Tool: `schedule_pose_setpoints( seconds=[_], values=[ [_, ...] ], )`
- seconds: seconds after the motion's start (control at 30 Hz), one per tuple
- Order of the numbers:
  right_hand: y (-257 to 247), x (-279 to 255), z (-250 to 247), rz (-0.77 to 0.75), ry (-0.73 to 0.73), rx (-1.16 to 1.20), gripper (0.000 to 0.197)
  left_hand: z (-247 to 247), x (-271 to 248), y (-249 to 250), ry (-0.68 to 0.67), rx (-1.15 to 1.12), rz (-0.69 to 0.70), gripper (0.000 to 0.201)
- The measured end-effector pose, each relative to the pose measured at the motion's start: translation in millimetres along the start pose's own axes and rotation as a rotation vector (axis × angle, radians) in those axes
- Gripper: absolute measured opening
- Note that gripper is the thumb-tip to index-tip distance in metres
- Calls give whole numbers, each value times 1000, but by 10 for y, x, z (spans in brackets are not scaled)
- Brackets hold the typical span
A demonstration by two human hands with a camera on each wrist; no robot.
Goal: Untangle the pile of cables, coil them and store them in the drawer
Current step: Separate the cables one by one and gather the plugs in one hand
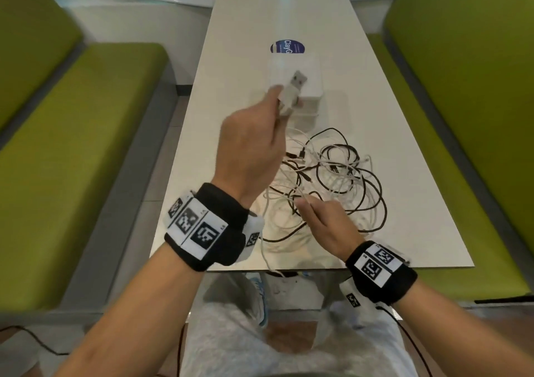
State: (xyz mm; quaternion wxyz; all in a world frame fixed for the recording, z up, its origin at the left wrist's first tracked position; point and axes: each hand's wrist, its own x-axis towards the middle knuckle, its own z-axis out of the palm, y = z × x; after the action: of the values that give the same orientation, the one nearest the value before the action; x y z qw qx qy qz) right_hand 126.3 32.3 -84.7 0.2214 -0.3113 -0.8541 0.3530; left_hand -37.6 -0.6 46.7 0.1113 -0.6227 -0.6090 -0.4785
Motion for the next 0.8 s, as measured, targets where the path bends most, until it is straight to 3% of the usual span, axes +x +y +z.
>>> schedule_pose_setpoints(
  seconds=[0.1,0.27,0.33,0.4,0.47,0.53,0.6,0.7,0.8],
  values=[
    [17,46,12,35,-21,-3,37,-106,108,151,72,-257,-101,34],
    [-31,151,-47,196,-46,300,51,-187,59,403,-43,-607,-401,32],
    [-45,181,-98,228,-68,330,53,-212,9,426,-121,-680,-440,34],
    [-53,196,-131,206,-42,302,54,-195,-50,417,-284,-560,-382,33],
    [-61,196,-152,158,-1,282,56,-118,-139,321,-544,-178,-240,31],
    [-76,187,-161,143,8,309,52,-31,-256,201,-693,153,-121,29],
    [-92,187,-177,140,-10,318,51,58,-365,145,-792,166,-145,32],
    [-110,173,-198,49,-79,101,47,201,-522,160,-869,171,-190,50],
    [-123,145,-178,-39,-100,-34,38,275,-594,125,-889,262,-196,31]
  ],
)
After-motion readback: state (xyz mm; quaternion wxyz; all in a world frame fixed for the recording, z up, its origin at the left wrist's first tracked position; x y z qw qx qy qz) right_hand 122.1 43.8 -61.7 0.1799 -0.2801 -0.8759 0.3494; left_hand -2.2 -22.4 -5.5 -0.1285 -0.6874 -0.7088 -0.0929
